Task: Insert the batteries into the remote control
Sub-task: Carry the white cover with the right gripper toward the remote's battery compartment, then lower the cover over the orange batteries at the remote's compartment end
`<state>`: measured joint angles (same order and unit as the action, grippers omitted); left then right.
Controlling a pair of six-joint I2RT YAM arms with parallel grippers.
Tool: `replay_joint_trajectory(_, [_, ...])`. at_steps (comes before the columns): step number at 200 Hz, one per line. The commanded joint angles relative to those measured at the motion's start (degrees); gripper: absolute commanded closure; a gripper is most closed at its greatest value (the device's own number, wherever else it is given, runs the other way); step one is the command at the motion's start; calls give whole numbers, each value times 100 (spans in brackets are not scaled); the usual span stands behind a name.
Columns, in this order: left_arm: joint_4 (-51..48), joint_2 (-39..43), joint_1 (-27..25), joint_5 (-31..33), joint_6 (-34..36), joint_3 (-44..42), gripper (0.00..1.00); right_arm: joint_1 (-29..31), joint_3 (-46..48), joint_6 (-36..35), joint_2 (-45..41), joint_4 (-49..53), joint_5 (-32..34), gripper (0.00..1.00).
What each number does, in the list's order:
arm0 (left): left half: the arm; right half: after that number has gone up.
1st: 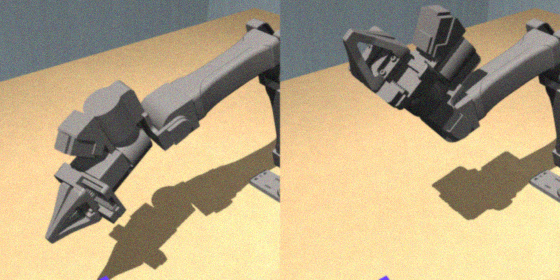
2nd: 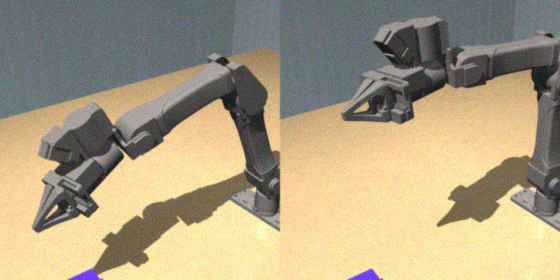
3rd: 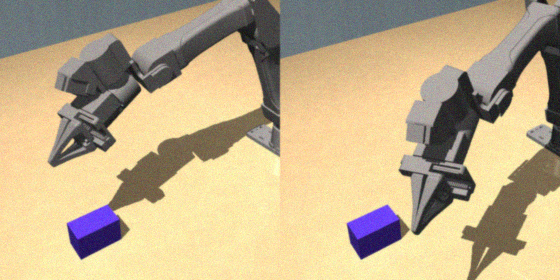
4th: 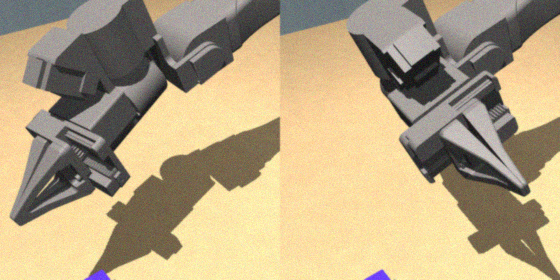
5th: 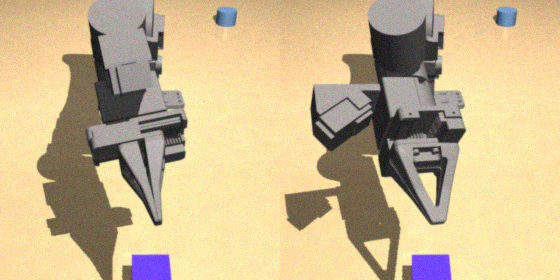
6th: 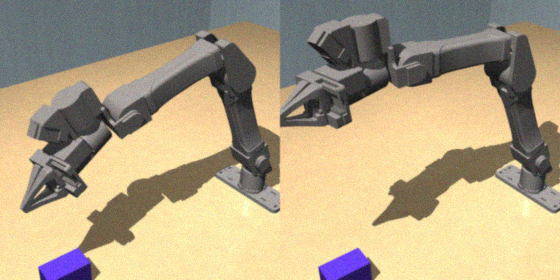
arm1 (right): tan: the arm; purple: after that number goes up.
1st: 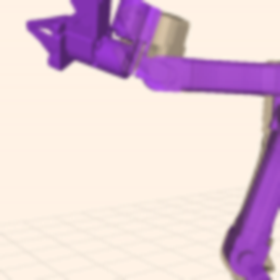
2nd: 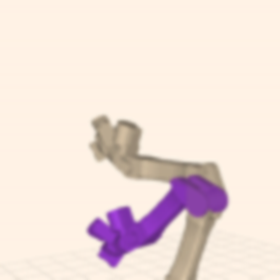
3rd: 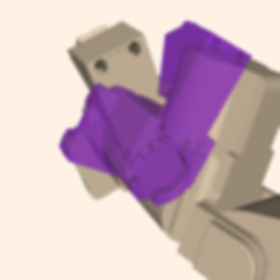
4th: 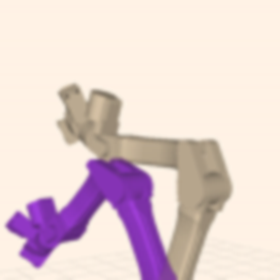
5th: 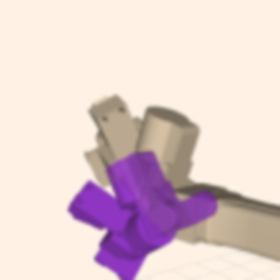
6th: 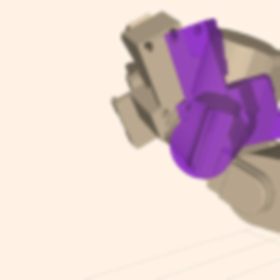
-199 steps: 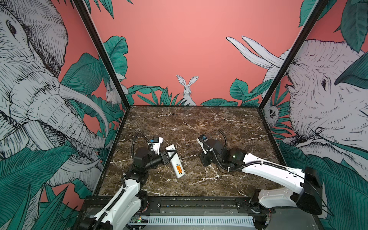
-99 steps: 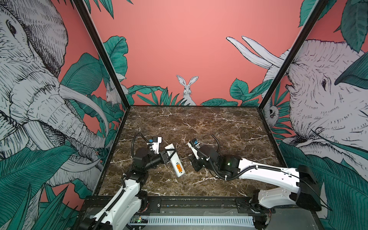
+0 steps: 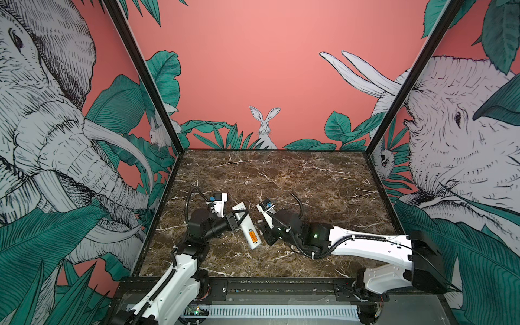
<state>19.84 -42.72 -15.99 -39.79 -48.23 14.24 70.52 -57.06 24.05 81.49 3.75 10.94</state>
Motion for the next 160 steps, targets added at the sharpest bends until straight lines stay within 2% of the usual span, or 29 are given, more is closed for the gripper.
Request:
replay_joint_trajectory(1, [161,144,-16,13,-46,68,100,84,-210,125,119,-294,57,90])
replay_joint_trajectory(160, [121,198,-10,85,-84,18,100,348,-138,452,262,-462,250,93])
